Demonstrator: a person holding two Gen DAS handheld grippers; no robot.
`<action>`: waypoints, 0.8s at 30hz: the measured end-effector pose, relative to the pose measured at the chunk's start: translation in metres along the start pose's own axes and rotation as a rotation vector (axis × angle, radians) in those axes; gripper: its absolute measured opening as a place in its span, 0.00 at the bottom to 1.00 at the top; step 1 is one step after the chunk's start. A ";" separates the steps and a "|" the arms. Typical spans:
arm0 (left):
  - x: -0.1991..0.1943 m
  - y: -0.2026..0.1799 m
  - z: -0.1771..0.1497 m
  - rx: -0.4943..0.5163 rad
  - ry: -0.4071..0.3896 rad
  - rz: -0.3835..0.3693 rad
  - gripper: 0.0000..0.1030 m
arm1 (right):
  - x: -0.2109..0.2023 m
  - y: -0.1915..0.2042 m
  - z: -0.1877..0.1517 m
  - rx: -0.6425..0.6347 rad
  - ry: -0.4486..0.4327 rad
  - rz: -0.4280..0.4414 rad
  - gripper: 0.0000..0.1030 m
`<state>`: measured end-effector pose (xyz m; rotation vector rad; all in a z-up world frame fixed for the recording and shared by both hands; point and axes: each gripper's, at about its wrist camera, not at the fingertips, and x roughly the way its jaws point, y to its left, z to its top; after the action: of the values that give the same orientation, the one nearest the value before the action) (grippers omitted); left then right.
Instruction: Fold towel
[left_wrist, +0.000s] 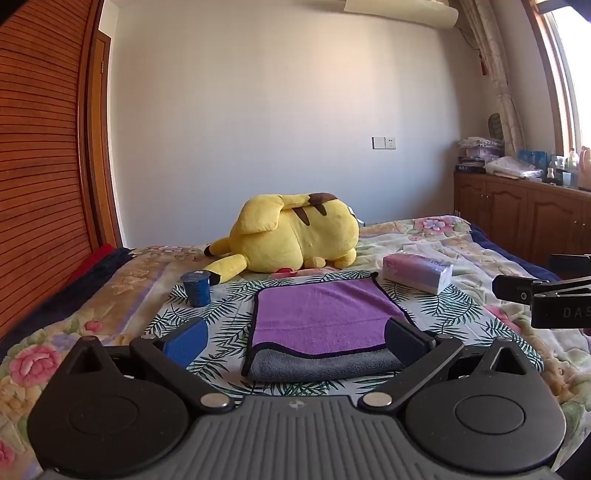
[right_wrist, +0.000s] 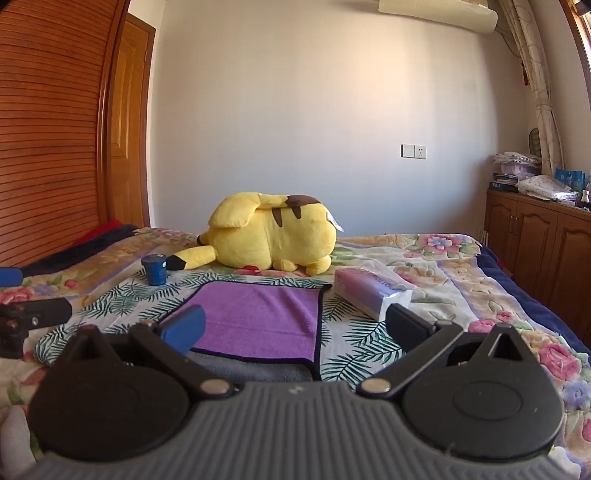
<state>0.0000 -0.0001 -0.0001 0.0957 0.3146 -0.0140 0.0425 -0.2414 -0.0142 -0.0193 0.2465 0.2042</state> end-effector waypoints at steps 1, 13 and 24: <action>0.000 0.000 0.000 -0.002 0.001 -0.002 0.84 | 0.000 0.000 0.000 0.001 0.000 0.000 1.00; 0.002 0.004 0.000 -0.007 0.002 -0.001 0.84 | 0.000 -0.001 0.000 0.001 0.001 -0.001 1.00; 0.003 0.006 -0.001 -0.010 0.001 -0.001 0.84 | 0.000 -0.001 0.000 0.002 0.003 0.000 1.00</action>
<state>0.0024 0.0057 -0.0012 0.0852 0.3161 -0.0131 0.0429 -0.2423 -0.0144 -0.0173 0.2494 0.2040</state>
